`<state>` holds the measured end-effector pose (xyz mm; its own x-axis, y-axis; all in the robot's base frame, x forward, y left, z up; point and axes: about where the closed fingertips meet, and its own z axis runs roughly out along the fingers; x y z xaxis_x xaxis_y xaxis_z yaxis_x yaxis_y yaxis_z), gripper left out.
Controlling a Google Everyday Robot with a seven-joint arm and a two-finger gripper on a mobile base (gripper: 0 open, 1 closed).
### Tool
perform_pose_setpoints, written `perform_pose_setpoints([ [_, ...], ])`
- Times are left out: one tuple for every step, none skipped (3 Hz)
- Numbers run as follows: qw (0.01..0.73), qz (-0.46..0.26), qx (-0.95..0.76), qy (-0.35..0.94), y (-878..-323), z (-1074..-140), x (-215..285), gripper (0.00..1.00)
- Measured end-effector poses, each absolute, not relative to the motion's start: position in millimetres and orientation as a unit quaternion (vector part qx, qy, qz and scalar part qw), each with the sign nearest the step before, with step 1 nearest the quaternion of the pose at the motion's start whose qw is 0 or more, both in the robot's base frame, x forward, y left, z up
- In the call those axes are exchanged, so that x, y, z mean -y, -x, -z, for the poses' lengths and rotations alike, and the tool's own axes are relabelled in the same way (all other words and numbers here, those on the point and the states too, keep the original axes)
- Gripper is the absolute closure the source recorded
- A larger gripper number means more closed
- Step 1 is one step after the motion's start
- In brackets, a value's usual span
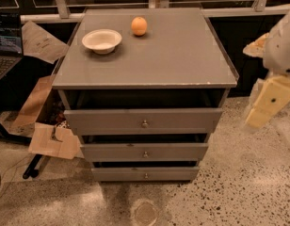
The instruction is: Open top drawer
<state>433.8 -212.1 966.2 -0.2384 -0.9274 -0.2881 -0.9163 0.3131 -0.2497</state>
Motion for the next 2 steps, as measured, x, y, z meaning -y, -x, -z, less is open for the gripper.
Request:
perform_pose_setpoints([
  [0.244, -0.051, -0.81, 0.531, -417.4, -922.0, 203.7, 0.0],
  [0.293, -0.103, -0.823, 0.476, -416.6, -884.2, 186.1, 0.0],
])
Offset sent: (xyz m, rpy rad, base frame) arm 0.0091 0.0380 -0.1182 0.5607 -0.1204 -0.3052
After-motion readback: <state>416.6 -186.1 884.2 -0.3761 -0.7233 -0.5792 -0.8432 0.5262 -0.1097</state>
